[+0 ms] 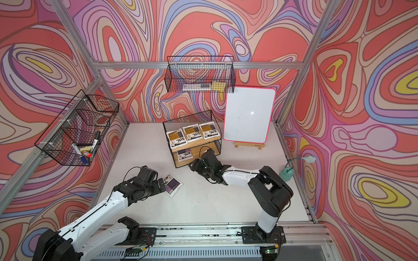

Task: Place the bagged coffee beans on the shelf by color
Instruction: Move the bagged coffee beans to the center of the board.

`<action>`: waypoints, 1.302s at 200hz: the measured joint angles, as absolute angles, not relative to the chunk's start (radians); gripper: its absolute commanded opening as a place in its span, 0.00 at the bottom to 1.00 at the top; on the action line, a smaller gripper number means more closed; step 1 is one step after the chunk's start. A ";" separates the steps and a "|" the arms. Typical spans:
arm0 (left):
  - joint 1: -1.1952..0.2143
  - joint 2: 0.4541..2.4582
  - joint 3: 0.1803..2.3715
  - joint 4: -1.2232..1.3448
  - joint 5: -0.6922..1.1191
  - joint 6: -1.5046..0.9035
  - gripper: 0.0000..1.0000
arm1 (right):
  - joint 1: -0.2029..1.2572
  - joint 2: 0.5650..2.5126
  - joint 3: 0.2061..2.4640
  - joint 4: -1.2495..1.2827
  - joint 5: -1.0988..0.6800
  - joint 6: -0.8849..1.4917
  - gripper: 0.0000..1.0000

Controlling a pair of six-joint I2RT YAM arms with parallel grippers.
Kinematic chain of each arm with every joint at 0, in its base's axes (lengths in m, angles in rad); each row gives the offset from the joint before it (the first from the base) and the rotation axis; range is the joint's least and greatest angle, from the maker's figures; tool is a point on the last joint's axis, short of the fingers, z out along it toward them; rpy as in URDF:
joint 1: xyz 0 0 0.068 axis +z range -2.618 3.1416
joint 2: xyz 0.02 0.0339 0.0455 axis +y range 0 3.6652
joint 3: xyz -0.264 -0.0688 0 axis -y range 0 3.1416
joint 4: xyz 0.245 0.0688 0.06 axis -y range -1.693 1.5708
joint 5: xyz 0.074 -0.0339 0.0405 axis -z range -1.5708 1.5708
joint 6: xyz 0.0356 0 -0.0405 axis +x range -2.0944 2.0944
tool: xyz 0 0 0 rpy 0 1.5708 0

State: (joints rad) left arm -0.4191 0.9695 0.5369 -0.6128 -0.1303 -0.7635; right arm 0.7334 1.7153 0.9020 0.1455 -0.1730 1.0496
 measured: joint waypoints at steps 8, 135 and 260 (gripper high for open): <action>-0.419 0.970 0.525 -0.607 -0.125 -0.768 0.99 | 0.733 1.715 0.893 0.134 -0.184 1.034 0.73; -0.418 1.245 0.549 -0.392 0.030 -0.686 0.99 | 0.707 1.609 0.756 0.063 -0.227 0.970 0.73; -0.480 1.436 0.695 -0.298 0.239 -0.620 0.99 | 0.680 1.542 0.624 0.093 -0.197 1.020 0.73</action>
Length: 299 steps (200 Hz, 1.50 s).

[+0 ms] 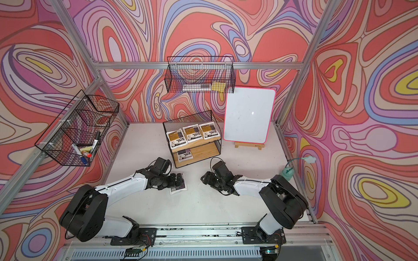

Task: Place the bagged coffee beans on the shelf by color
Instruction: Move the bagged coffee beans to the center of the board.

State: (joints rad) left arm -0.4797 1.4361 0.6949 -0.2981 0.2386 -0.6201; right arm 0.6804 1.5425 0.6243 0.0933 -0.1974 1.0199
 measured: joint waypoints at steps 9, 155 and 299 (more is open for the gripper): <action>-0.503 1.457 0.714 -0.297 0.253 -0.614 0.99 | 0.676 1.536 0.615 0.097 -0.195 1.023 0.74; -0.667 1.483 0.907 -0.332 0.200 -0.502 0.99 | 0.655 1.562 0.618 0.146 -0.213 1.024 0.73; -0.659 1.094 0.773 -0.601 -0.271 -0.707 0.99 | 0.807 1.911 0.989 0.118 -0.542 0.842 0.70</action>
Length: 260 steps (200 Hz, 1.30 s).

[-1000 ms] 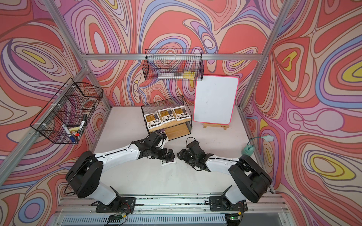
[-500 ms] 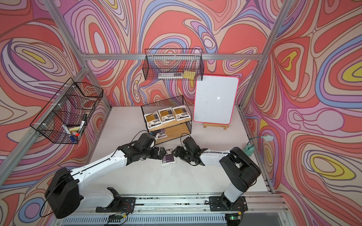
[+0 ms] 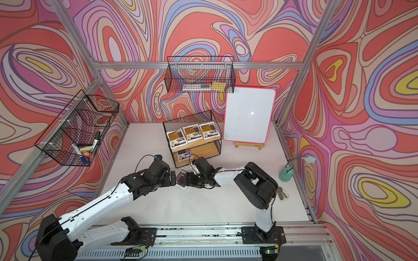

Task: Place the bagged coffee beans on the shelf by color
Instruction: Move the bagged coffee beans to the center of the board, then pick up the bagged coffee beans at the center of the board.

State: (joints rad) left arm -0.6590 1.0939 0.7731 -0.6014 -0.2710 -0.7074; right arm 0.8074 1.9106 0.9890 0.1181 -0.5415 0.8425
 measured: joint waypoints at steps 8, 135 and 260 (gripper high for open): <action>-0.657 1.097 0.773 -0.603 -0.275 -0.712 0.99 | 0.814 1.934 1.013 0.121 -0.567 0.838 0.70; -0.562 1.242 0.702 -0.546 -0.237 -0.732 0.99 | 0.669 1.844 0.859 0.232 -0.606 0.878 0.70; -0.522 1.429 0.670 -0.406 -0.210 -0.688 0.99 | 0.628 1.986 0.970 0.351 -0.601 0.909 0.66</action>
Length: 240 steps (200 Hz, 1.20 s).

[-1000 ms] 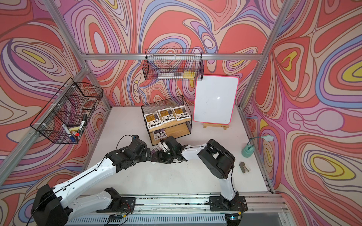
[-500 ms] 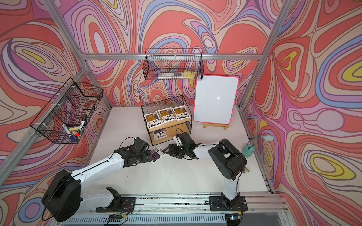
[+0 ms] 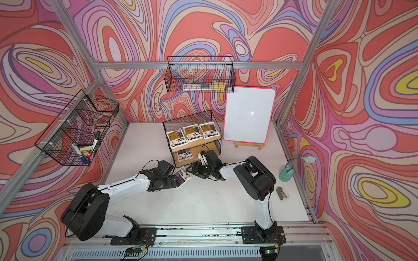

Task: Place the bagged coffee beans on the shelf by color
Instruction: Pick up the bagged coffee beans at the center of the board.

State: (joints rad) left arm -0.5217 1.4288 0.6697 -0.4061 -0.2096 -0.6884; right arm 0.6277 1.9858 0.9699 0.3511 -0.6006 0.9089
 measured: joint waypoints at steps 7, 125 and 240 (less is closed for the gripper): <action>-0.522 1.429 0.665 -0.403 -0.210 -0.688 0.99 | 0.628 1.993 0.975 0.357 -0.604 0.910 0.66; -0.517 1.427 0.660 -0.401 -0.210 -0.689 0.99 | 0.649 2.127 1.055 0.488 -0.659 0.965 0.31; -0.516 1.369 0.664 -0.438 -0.208 -0.684 0.99 | 0.649 2.006 0.773 0.614 -0.648 1.074 0.00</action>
